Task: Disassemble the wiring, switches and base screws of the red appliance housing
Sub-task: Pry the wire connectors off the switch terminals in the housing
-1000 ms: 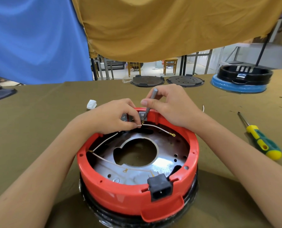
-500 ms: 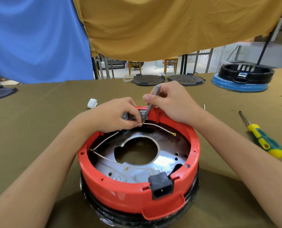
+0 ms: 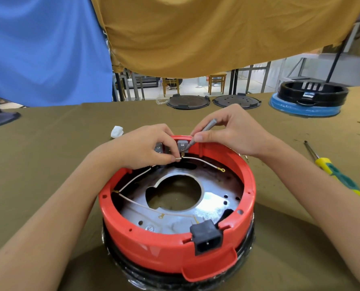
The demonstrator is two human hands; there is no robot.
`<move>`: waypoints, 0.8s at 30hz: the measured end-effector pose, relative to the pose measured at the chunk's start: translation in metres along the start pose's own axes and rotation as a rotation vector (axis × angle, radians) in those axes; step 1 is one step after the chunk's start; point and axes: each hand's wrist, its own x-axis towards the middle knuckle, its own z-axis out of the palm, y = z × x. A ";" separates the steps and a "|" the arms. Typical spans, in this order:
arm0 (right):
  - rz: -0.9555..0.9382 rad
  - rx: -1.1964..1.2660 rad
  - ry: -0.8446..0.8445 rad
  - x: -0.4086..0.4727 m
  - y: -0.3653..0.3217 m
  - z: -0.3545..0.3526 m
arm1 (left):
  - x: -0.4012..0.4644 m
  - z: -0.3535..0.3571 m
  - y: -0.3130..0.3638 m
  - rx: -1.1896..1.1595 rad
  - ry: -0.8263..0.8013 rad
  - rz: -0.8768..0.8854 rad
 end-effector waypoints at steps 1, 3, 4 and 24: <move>0.005 0.009 0.005 0.000 0.001 0.001 | 0.000 0.000 0.000 -0.001 0.000 0.002; 0.042 0.061 0.024 0.001 0.003 0.001 | 0.000 0.000 0.000 0.000 0.000 0.005; 0.063 0.091 0.035 0.001 0.004 0.002 | 0.000 0.000 0.000 -0.001 0.001 0.007; 0.126 0.071 0.090 0.002 0.001 0.010 | 0.001 0.001 -0.002 -0.008 0.013 -0.001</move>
